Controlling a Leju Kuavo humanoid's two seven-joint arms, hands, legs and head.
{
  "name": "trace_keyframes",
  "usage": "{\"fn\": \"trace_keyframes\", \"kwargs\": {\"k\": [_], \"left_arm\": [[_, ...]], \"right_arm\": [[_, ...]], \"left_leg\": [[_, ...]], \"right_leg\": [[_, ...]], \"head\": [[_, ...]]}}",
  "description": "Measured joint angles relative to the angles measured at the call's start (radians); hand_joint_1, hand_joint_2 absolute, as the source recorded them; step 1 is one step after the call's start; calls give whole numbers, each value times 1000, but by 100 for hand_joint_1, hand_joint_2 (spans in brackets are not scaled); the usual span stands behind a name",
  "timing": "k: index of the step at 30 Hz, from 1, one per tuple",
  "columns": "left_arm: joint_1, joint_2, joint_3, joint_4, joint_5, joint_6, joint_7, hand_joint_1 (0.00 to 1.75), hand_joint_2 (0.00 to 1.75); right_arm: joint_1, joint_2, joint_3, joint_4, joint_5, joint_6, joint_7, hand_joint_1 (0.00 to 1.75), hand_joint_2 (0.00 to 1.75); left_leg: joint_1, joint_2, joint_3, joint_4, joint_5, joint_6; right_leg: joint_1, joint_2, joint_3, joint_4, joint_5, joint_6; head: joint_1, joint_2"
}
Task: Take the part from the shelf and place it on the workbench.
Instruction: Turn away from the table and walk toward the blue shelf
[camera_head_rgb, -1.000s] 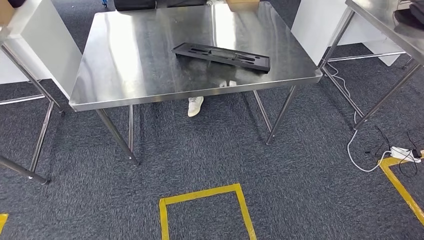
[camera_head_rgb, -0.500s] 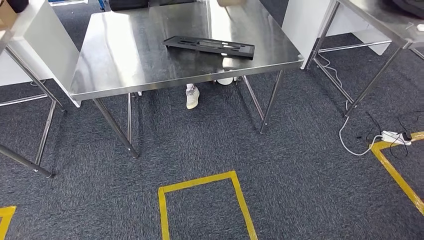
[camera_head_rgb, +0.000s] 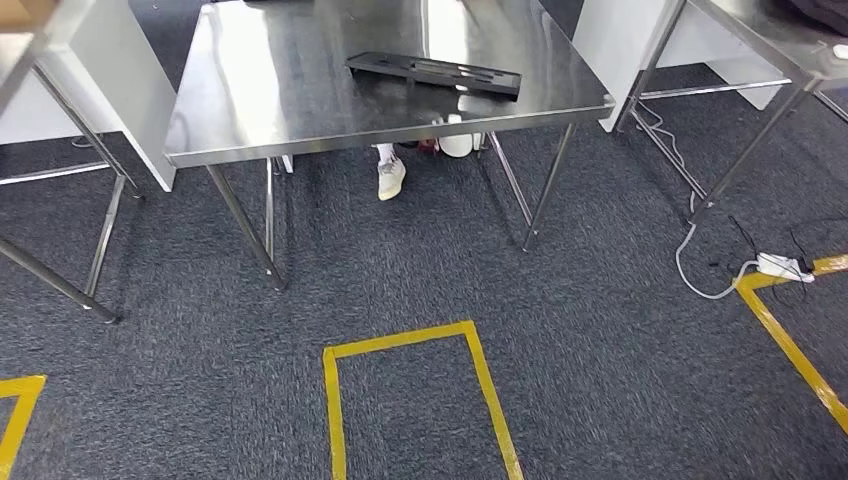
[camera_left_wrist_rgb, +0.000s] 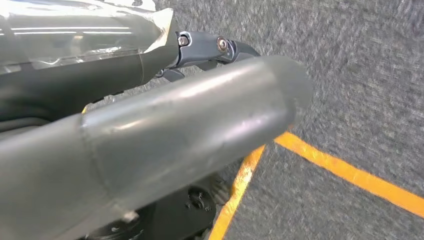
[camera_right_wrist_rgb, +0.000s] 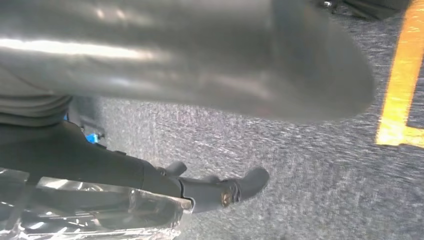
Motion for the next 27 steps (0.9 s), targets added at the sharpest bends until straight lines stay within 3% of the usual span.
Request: {"fn": "trace_keyframes", "kwargs": {"k": [1, 2, 3, 4, 6, 7, 9, 10, 12, 13, 15, 16, 17, 18, 19, 20, 22, 24, 27], "left_arm": [[0, 0, 0, 0, 0, 0, 0, 0, 0], [1, 0, 0, 0, 0, 0, -1, 0, 0], [1, -1, 0, 0, 0, 0, -3, 0, 0], [1, -1, 0, 0, 1, 0, -4, 0, 0], [0, -2, 0, 0, 1, 0, -8, 0, 0], [0, -2, 0, -1, 1, 0, -9, 0, 0], [-1, -2, 0, -2, 1, 0, -13, 0, 0], [-1, -2, 0, -3, 1, 0, -15, 0, 0], [0, -1, 0, -3, 1, 0, -18, 0, 0], [0, 0, 0, -3, 1, 0, -19, 0, 0], [1, 1, 0, -4, 0, 1, -20, 0, 0], [2, 1, 0, -4, 0, 1, -20, 0, 0], [2, 1, 0, -4, -1, 1, -20, 0, 0], [2, 1, 0, -4, -1, 1, -20, 0, 0], [2, 2, 0, -4, -2, 1, -20, 0, 0], [3, 2, 0, -4, -3, 1, -19, 0, 0], [2, 3, -1, -4, -6, 1, -18, 0, 0], [2, 4, -3, -4, -9, 0, -18, 0, 0], [2, 4, -8, -4, -10, 0, -17, 0, 0]], "right_arm": [[-1, -1, 0, 0, 0, 0, -1, 0, 0], [-1, -2, 0, 0, 0, 0, -2, 0, 0], [-1, -4, 0, 0, 0, 0, -2, 0, 0], [-1, -5, 0, 0, 0, 0, -2, 0, 0], [-3, -7, 0, 0, 0, 0, -3, 0, 0], [-6, -7, 0, 0, 0, 0, -5, 0, 0], [-12, -7, 0, 0, 0, 0, -10, 0, 0], [-14, -8, 0, 0, 0, 0, -13, 0, 0], [-14, -8, -2, 0, -6, 0, -21, 0, 0], [-14, -7, -4, 0, -12, 0, -27, 0, 0], [-15, -7, -11, 0, -29, 0, -40, 0, 0], [-15, -7, -16, 0, -35, 0, -46, 0, 0], [-15, -7, -20, 0, -39, 0, -49, 0, 0], [-15, -7, -23, 0, -42, 0, -52, 0, 0], [-14, -7, -26, 0, -46, -1, -55, 0, 0], [-14, -7, -30, 0, -51, -1, -60, 0, 0], [-15, -7, -40, 0, -66, -2, -74, 0, 0], [-17, -6, -54, 0, -79, -5, -88, 0, 0], [-23, -5, -70, 0, -86, -8, -99, 0, 0]], "left_leg": [[0, 2, -16, 0, 13, 1], [0, 4, -31, 1, 25, -1], [1, 6, -48, 2, 38, -4], [3, 8, -65, 4, 50, -9], [8, 9, -102, 17, 72, -23], [9, 9, -119, 26, 81, -31], [7, 9, -138, 37, 99, -47], [7, 9, -140, 37, 107, -52], [13, 9, -144, 39, 110, -60], [16, 8, -151, 55, 84, -62], [20, 6, -178, 148, -14, -67], [19, 5, -196, 217, -64, -69], [19, 4, -209, 281, -93, -70], [19, 4, -211, 324, -98, -69], [19, 3, -197, 331, -85, -66], [18, 3, -161, 298, -60, -60], [14, 1, -54, 154, -26, -44], [7, 1, 17, 44, -28, -31], [2, 3, 23, 5, -24, -20]], "right_leg": [[-3, 1, -15, 63, -37, 0], [-7, 2, -22, 117, -56, 6], [-12, 2, -17, 149, -53, 19], [-16, 3, 1, 149, -31, 35], [-28, 3, 83, 53, 17, 62], [-27, 6, 139, -27, 16, 65], [-21, 12, 202, -138, -10, 49], [-14, 13, 208, -155, -17, 36], [-15, 9, 193, -150, -6, 10], [-16, 6, 186, -149, 2, -5], [-15, 1, 165, -148, 23, -30], [-11, 0, 152, -148, 34, -36], [-7, -1, 139, -147, 43, -39], [-3, -2, 129, -146, 52, -40], [1, -2, 119, -144, 61, -39], [3, -2, 111, -144, 68, -37], [8, -1, 100, -142, 80, -32], [10, -3, 94, -141, 89, -21], [10, -6, 82, -139, 100, 0]], "head": [[3, 0], [4, 0], [5, 0], [6, 0], [7, 0], [8, 0], [7, 0], [5, 0], [-1, 0], [-3, 0], [-6, 0], [-7, 0], [-7, 0], [-7, 0], [-8, 0], [-8, 0], [-8, 0], [-7, 0], [-8, 0]]}}
